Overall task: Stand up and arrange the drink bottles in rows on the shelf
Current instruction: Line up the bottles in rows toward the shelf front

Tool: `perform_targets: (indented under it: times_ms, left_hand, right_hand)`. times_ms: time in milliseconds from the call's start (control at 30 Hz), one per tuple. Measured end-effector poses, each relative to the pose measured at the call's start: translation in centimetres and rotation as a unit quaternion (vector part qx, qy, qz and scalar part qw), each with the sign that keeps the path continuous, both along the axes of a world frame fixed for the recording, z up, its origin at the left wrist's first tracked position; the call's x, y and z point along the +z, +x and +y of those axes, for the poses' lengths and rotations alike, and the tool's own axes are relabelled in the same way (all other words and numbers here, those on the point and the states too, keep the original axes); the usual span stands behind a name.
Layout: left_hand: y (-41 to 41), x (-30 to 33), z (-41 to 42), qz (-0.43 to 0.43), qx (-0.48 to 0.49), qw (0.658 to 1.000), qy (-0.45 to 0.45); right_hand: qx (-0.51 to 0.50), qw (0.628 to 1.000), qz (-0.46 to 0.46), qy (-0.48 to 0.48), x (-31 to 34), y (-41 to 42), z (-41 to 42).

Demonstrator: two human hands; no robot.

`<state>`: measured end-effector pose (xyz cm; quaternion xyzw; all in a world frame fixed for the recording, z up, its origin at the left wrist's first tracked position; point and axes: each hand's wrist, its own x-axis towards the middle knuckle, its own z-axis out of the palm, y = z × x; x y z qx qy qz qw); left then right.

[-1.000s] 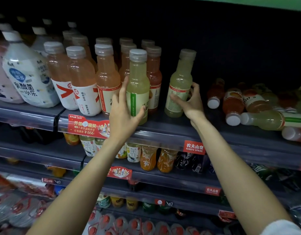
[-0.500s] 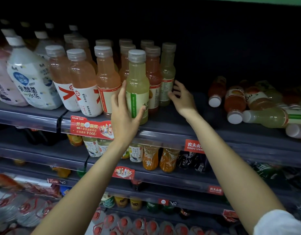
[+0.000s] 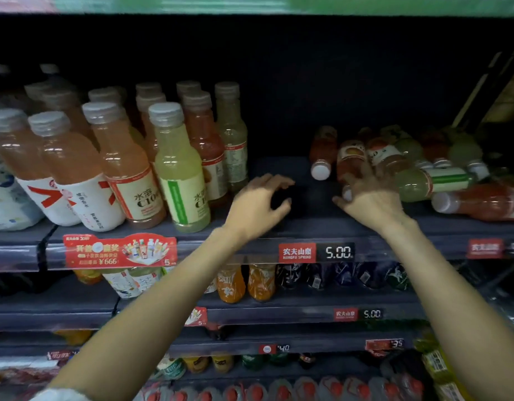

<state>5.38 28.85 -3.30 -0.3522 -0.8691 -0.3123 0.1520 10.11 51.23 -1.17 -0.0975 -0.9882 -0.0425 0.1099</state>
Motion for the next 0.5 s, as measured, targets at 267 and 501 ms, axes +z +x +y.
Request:
perform_targets:
  times_ms: [267,501]
  left_hand:
    - [0.0,1.2,9.9,-0.214,-0.047,0.974,-0.056]
    - [0.0,1.1,10.9,-0.172,0.028,0.984,-0.030]
  right_hand:
    - [0.068,0.966,0.079,-0.237,0.4,3.2,2.6]
    - [0.116,0.978,0.051,-0.164,-1.0,2.9,3.9]
